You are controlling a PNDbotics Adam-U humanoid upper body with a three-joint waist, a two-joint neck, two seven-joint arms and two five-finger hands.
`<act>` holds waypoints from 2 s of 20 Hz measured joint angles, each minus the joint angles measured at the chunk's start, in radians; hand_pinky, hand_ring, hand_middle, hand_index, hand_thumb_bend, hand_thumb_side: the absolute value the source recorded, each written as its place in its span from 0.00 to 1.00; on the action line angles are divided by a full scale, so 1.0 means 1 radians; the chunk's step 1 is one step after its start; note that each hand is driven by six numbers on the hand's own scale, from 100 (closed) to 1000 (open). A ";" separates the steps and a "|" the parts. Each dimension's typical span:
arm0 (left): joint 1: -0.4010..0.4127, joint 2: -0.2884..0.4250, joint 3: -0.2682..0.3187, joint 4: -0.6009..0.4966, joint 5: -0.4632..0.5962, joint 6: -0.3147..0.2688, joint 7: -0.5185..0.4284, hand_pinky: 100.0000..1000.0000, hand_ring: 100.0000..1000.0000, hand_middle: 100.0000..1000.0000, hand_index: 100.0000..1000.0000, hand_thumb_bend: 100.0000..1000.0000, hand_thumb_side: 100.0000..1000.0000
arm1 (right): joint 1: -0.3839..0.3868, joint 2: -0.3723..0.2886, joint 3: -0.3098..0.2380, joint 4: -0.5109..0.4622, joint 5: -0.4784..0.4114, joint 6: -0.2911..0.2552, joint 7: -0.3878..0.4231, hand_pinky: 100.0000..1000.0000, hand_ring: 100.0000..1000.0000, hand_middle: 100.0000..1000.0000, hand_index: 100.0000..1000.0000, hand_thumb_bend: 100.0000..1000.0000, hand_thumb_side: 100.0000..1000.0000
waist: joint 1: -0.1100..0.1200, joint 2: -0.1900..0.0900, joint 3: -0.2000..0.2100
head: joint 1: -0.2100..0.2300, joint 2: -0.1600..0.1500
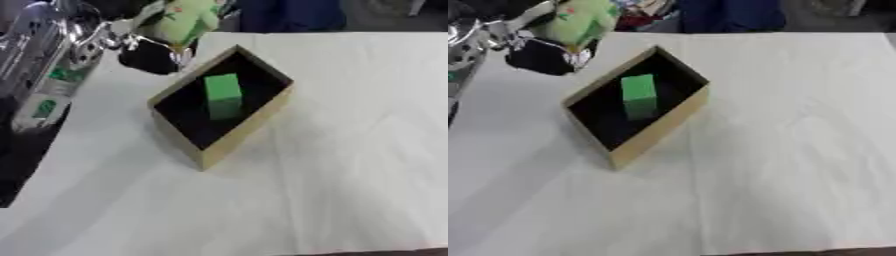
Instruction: Pick up objects on the table and place them in the box.
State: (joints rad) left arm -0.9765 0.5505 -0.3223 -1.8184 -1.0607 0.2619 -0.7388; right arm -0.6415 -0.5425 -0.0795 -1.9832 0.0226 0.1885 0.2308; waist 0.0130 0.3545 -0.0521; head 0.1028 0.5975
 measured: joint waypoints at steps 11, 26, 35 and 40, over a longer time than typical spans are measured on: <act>-0.018 -0.104 -0.070 0.171 0.028 0.003 0.038 0.73 0.71 0.66 0.70 0.00 0.44 | -0.001 0.006 0.000 0.000 -0.004 0.002 0.002 0.95 0.96 0.58 0.91 0.37 0.99 | 0.003 0.000 -0.004 | 0.001 0.000; -0.007 -0.130 -0.080 0.352 -0.169 -0.042 0.063 0.90 0.96 0.86 0.93 0.54 0.62 | -0.001 0.009 0.000 0.000 -0.008 0.006 0.004 0.95 0.96 0.58 0.91 0.38 1.00 | 0.003 0.001 -0.005 | 0.000 0.000; 0.001 -0.129 -0.074 0.356 -0.264 -0.082 -0.018 0.96 1.00 0.89 0.97 0.97 0.83 | -0.001 0.009 0.000 0.000 -0.012 0.010 0.000 0.95 0.96 0.58 0.91 0.37 0.99 | 0.003 0.001 -0.005 | -0.004 0.001; 0.006 -0.129 -0.061 0.334 -0.294 -0.087 -0.048 0.96 1.00 0.88 0.97 0.97 0.86 | 0.000 0.009 -0.001 0.000 -0.015 0.012 -0.002 0.95 0.96 0.58 0.90 0.37 0.99 | 0.003 0.000 -0.005 | -0.004 0.001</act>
State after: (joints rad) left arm -0.9709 0.4218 -0.3830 -1.4848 -1.3547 0.1746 -0.7867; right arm -0.6417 -0.5334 -0.0804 -1.9832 0.0074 0.2003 0.2291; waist 0.0156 0.3550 -0.0575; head 0.0986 0.5986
